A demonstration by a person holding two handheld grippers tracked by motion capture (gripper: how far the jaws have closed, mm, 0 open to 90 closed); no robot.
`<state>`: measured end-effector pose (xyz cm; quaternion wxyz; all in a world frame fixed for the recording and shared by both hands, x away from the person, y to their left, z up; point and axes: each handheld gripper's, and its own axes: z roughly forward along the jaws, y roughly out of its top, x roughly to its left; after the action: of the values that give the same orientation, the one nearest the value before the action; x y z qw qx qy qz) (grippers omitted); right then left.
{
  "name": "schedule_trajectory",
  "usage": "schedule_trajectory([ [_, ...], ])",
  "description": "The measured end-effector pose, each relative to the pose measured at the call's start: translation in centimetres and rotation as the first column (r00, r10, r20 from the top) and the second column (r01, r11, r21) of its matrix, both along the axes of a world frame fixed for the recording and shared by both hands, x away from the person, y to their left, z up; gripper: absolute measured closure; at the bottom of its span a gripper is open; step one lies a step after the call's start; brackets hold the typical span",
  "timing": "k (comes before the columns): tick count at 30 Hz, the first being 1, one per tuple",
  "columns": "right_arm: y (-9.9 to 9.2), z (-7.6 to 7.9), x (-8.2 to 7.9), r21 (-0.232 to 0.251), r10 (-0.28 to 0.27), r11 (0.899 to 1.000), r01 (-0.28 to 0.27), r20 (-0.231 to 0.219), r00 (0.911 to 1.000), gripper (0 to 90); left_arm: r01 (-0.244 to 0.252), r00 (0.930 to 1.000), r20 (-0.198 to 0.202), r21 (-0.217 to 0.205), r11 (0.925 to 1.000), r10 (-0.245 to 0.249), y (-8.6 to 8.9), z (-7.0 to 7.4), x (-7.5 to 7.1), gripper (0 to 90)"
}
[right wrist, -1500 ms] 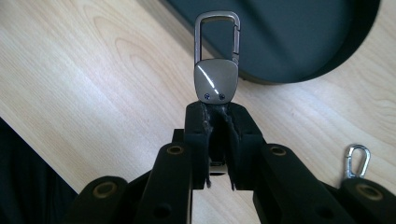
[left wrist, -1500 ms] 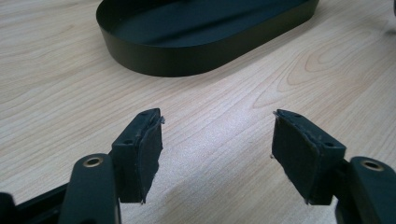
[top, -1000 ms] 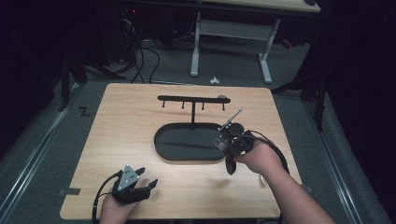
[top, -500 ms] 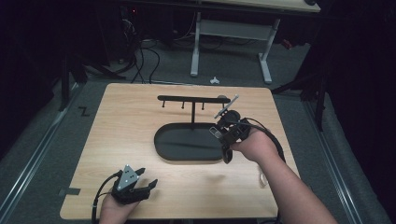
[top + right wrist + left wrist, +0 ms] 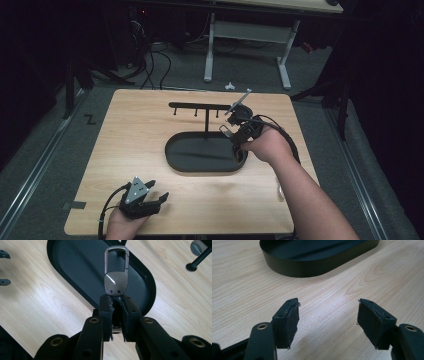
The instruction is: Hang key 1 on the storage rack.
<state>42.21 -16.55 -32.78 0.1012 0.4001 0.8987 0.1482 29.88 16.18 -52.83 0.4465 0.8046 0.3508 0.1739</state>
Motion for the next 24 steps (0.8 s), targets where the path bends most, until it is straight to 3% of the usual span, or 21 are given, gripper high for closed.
schedule_trajectory([
  [6,0.0,0.9,0.6,0.013,-0.015,1.000,0.015,0.014,0.9998,80.6,-0.002,1.0000,0.000,-0.004,1.0000,0.002,0.1,0.0,0.0,34.1],
  [7,0.0,1.1,0.5,0.013,-0.038,0.999,0.038,0.010,0.9992,80.6,-0.002,1.0000,0.001,-0.004,1.0000,0.002,0.1,0.0,0.0,34.1],
  [12,0.2,1.6,1.2,0.017,-0.025,1.000,0.024,0.035,0.9991,80.6,0.000,1.0000,0.001,-0.004,1.0000,0.000,0.0,0.0,0.0,34.0],
  [15,0.7,1.7,1.5,0.026,-0.048,0.999,0.047,0.031,0.9984,80.6,0.002,1.0000,0.000,-0.002,1.0000,-0.002,0.1,0.0,0.0,34.0],
  [17,0.9,1.6,1.9,0.020,-0.025,1.000,0.025,0.040,0.9989,80.6,0.002,1.0000,0.000,-0.003,1.0000,-0.002,0.1,0.0,0.0,34.0],
  [24,1.7,1.2,3.2,0.023,-0.050,0.999,0.049,0.038,0.9981,80.6,-0.003,1.0000,0.000,-0.007,1.0000,0.003,0.2,0.0,0.0,34.0],
])
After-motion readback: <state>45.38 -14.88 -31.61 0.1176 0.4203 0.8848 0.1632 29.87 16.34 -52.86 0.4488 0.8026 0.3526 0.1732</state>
